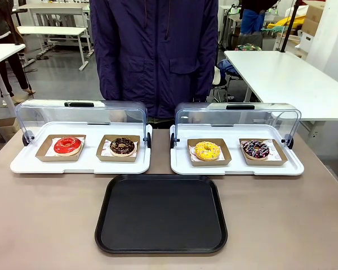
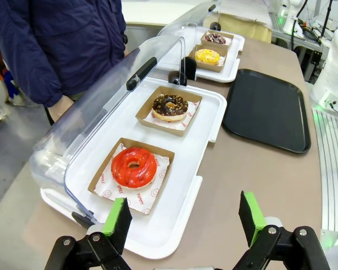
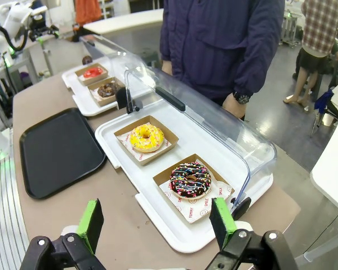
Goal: Move the third donut from the left to the tray.
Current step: Pick up the Paper togo box containing the Donut indicated by the person and place it on the Handle tray.
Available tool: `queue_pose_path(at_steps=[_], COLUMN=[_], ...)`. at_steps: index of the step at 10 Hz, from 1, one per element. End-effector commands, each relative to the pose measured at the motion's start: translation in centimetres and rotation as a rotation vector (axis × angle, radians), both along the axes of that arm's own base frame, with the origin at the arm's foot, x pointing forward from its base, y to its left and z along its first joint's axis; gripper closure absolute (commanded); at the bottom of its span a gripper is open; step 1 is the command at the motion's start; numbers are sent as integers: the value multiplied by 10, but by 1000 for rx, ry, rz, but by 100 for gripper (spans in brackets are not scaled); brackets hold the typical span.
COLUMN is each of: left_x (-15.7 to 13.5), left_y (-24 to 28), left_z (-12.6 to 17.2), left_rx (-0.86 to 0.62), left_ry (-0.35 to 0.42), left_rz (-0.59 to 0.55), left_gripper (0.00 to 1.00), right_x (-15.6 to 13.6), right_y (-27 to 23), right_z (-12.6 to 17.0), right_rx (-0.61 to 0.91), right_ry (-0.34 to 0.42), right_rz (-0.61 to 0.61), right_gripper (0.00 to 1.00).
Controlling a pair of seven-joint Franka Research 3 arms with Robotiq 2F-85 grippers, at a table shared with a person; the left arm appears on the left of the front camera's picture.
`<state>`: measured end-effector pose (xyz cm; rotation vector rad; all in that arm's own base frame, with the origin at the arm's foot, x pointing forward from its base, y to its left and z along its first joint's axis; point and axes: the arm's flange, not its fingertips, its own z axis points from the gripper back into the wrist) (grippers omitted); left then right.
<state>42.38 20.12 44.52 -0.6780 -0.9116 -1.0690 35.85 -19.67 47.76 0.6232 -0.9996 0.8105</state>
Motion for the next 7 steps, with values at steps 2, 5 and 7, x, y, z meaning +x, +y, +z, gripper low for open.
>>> queue_pose_path(at_steps=[2,5,7], left_x=[-2,-2,-2], left_y=[0,0,0], left_z=[2,2,2], left_rx=[6,6,6], left_ry=[-1,-1,-1], left_rz=[-11,-11,-11], left_gripper=[0,0,0], right_x=[0,0,0], right_y=[1,1,1], right_z=[0,0,0], right_rx=[6,6,6], right_ry=[-18,-18,-18], right_rz=[3,3,3], right_gripper=[0,0,0])
